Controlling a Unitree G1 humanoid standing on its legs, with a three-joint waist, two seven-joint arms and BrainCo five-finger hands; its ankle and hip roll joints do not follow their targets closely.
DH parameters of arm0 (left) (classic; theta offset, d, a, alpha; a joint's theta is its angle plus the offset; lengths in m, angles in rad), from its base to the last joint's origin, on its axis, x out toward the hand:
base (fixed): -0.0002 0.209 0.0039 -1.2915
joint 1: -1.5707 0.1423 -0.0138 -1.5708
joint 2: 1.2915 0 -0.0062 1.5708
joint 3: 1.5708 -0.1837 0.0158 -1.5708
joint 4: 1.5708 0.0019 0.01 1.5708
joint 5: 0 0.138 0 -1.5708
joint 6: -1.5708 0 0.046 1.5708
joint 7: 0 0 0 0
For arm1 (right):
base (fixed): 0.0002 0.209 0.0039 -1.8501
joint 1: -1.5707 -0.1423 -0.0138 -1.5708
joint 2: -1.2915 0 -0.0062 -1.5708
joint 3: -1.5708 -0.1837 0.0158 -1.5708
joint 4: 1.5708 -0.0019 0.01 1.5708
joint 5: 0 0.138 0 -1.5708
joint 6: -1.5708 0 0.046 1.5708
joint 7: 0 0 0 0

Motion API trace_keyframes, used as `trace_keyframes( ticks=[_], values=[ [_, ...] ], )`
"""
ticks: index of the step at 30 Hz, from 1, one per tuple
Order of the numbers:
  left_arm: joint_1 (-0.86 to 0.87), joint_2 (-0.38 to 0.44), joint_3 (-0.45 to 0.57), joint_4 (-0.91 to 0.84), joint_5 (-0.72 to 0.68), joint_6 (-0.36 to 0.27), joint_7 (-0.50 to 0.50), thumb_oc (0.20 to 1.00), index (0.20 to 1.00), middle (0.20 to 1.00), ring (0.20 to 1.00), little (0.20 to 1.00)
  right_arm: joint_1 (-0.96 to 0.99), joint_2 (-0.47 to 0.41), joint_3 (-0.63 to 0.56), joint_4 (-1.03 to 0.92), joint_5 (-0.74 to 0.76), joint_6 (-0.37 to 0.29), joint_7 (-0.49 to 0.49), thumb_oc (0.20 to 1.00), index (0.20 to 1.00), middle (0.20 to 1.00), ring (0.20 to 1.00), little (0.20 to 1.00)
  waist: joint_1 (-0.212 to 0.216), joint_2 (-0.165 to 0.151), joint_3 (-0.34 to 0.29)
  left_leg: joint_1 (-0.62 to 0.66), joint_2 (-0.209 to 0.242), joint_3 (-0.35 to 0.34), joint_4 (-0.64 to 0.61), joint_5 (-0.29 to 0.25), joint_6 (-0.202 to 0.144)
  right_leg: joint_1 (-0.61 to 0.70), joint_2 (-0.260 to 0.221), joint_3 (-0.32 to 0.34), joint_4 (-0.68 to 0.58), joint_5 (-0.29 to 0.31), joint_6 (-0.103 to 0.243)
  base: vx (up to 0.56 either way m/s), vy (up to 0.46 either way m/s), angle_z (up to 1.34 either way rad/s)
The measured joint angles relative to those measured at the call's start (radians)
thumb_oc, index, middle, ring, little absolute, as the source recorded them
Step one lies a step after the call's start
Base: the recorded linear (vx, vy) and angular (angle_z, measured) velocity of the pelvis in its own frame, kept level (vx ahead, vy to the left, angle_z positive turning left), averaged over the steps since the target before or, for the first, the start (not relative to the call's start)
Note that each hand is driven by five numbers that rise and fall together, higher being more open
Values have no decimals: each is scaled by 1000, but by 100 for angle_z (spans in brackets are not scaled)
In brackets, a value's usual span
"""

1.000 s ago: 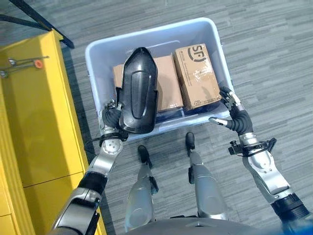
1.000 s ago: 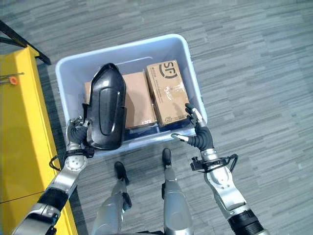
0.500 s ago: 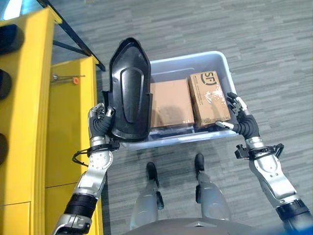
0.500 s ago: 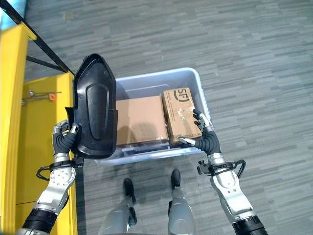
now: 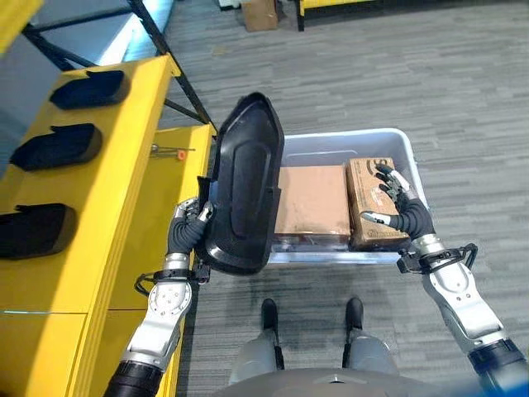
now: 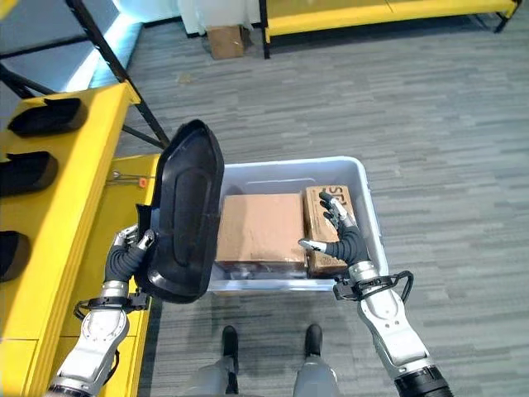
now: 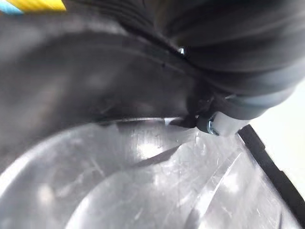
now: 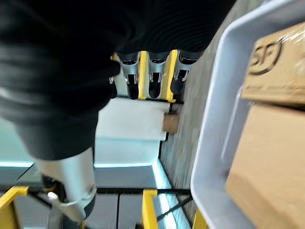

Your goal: Move parts from the plastic box to the shelf.

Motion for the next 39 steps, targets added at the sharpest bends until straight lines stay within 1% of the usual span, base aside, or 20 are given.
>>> trace_keyframes(
  ticks=[3,5,6,7,8,9,11,14,18,20,24,29,30,31,32,33,34,35,37,39],
  values=[
    [-10,0,-39,-5,-9,0,-26,200,200,200,200,200,-101,6,65,32,-1,0,0,1000,1000,1000,1000,1000,61,6,2,-57,33,-69,9,33,-36,-60,29,-55,104,-60,-28,-167,-137,52],
    [-11,1,-50,-13,-23,0,-36,200,200,200,200,200,-110,9,65,32,-4,-4,-5,1000,1000,1000,1000,1000,99,14,12,-113,40,-143,34,89,-100,-94,34,-117,202,-128,-59,-212,-66,115],
    [-24,9,-46,-18,-38,-1,-38,200,200,200,200,200,-109,8,63,32,-10,-4,-7,1000,1000,1000,1000,1000,105,-6,27,-151,25,-156,37,157,-124,-121,-3,-137,259,-167,-90,-192,-66,146],
    [-17,16,-36,-16,-39,-2,-37,200,200,200,200,200,-111,12,66,35,-13,-1,-5,1000,1000,1000,1000,1000,114,-23,42,-157,9,-129,45,180,-100,-136,-34,-173,292,-174,-112,-222,-129,121],
    [-15,23,-36,-6,-56,3,-35,200,200,200,200,200,-105,15,65,32,-21,-4,-8,1000,1000,1000,1000,1000,116,-45,53,-165,-3,-15,115,52,1,-132,-75,-205,299,-167,-147,-60,-54,101],
    [-23,33,-36,-6,-59,10,-36,200,200,200,200,200,-87,21,52,20,-30,-4,-12,1000,1000,1000,1000,1000,105,-66,64,-180,-2,108,235,-15,61,-123,-106,-231,280,-155,-145,-59,-51,105],
    [-63,48,-36,3,-58,9,-47,200,200,200,200,200,-11,23,10,16,-34,-3,-22,1000,1000,1000,1000,1000,78,-122,84,-124,23,199,472,-125,14,-80,-173,-280,232,-117,-126,-29,93,126],
    [-73,47,-35,2,-58,-8,-45,200,200,200,200,200,56,26,-31,34,-32,2,-29,1000,1000,1000,1000,1000,47,-109,73,65,37,92,411,-206,-17,-83,-189,-279,259,-117,-89,20,172,64],
    [-115,45,-39,-9,-57,2,-60,200,200,200,200,200,110,57,-65,23,-29,16,-29,1000,1000,1000,1000,1000,25,-123,73,150,-7,83,161,-232,-19,-97,-255,-320,308,-68,-22,-5,220,68],
    [-106,58,-36,-7,-55,7,-62,200,200,200,200,200,100,70,-57,24,-28,16,-25,1000,1000,1000,1000,1000,69,-135,77,134,-58,70,171,-248,-2,-79,-297,-319,286,-30,0,-26,257,43],
    [-47,99,-22,-15,-39,9,-64,200,200,200,200,200,75,119,-46,27,-29,16,-23,1000,1000,1000,1000,1000,101,-150,73,98,-126,24,245,-283,51,-18,-356,-343,221,22,34,7,252,45],
    [-42,138,-5,-21,14,11,-72,200,200,200,200,200,128,183,-49,23,-28,18,-19,1000,1000,1000,1000,1000,74,-205,47,0,-231,-41,367,-298,111,17,-397,-252,193,48,57,-12,253,79],
    [-43,138,-5,-21,20,11,-73,200,200,200,200,200,137,181,-45,23,-28,20,-13,1000,1000,1000,1000,1000,45,-209,44,-11,-255,-69,384,-308,128,7,-410,-168,223,65,46,1,259,81],
    [-42,139,-4,-21,20,12,-73,200,200,200,200,200,132,181,-40,21,-28,20,-9,1000,1000,1000,1000,1000,26,-203,44,-6,-263,-85,376,-300,146,-34,-405,-44,263,86,24,8,233,49],
    [-42,140,2,-20,20,12,-74,200,200,200,200,200,126,180,-30,20,-28,23,4,1000,1000,1000,1000,1000,19,-195,46,4,-248,-88,342,-281,156,-93,-350,108,335,26,64,-2,178,11],
    [-42,140,4,-20,20,13,-75,200,200,200,200,200,125,179,-27,20,-28,24,7,1000,1000,1000,1000,1000,18,-194,47,8,-244,-87,332,-276,159,-104,-329,138,347,9,74,-11,86,-16],
    [-46,146,15,-20,25,16,-87,200,200,200,200,200,125,175,-17,17,-27,29,28,1000,1000,1000,1000,1000,1,-182,52,59,-208,-92,241,-212,154,-133,-157,208,431,-110,70,-32,87,-3],
    [-43,146,21,-20,40,16,-95,200,200,200,200,200,127,168,-12,17,-26,32,36,1000,1000,1000,1000,1000,-20,-176,54,87,-204,-98,203,-193,152,-126,-81,176,447,-148,38,-41,60,-1],
    [-44,123,26,-24,43,16,-103,200,200,200,200,200,115,157,-12,22,-9,32,49,1000,1000,1000,1000,1000,-27,-192,41,96,-224,-95,197,-192,157,-101,-33,137,429,-198,16,-15,27,1],
    [-42,100,22,-34,43,16,-106,200,200,200,200,200,110,134,12,23,10,35,60,1000,1000,1000,1000,1000,-34,-180,34,100,-219,-114,175,-176,141,-48,31,261,345,-217,7,-14,-72,16]
  ],
)
